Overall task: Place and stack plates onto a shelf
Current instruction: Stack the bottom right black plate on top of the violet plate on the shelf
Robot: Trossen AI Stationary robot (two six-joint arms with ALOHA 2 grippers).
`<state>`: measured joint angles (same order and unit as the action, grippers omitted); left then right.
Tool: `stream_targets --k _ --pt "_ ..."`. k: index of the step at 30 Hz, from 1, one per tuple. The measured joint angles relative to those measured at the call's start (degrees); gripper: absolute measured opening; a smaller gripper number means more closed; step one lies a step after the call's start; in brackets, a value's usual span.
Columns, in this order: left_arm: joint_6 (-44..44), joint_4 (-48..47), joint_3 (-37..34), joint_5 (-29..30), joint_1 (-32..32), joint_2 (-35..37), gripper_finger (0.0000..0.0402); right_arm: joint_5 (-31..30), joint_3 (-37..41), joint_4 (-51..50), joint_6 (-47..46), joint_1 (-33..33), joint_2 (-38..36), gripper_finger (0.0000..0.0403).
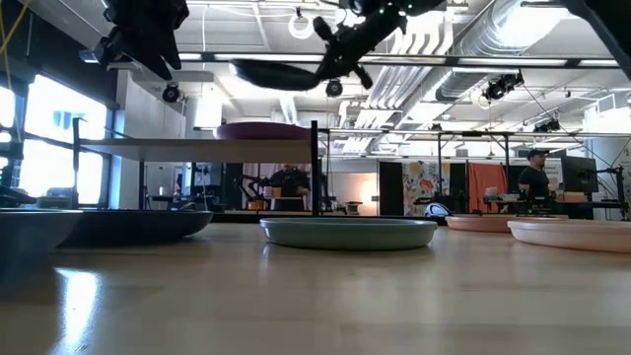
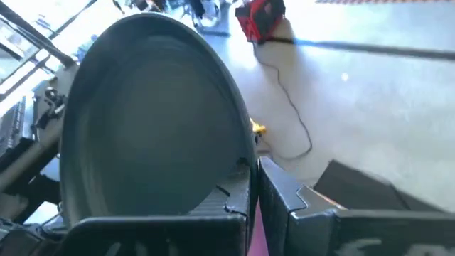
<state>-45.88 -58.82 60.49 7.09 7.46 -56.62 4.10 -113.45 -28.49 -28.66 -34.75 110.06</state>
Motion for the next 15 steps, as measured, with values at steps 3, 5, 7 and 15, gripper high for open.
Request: stream_targets --k 3,5,7,15 --pt "2.81 -0.03 0.00 0.12 0.00 -0.17 0.0104 0.00 0.03 -1.14 -2.49 0.68 1.19 0.0000" --pt "4.49 -0.03 0.00 0.27 0.04 -0.15 0.0104 -0.45 0.07 -2.22 -3.77 1.17 1.52 0.0000" --pt "5.74 -0.01 0.00 0.31 0.06 -0.15 0.0104 -1.49 0.07 -4.60 -4.53 1.57 1.57 0.0000" --pt "9.10 -0.03 0.00 1.49 0.07 -0.15 0.0104 -7.24 0.04 -9.23 -7.20 2.93 2.08 0.0000"
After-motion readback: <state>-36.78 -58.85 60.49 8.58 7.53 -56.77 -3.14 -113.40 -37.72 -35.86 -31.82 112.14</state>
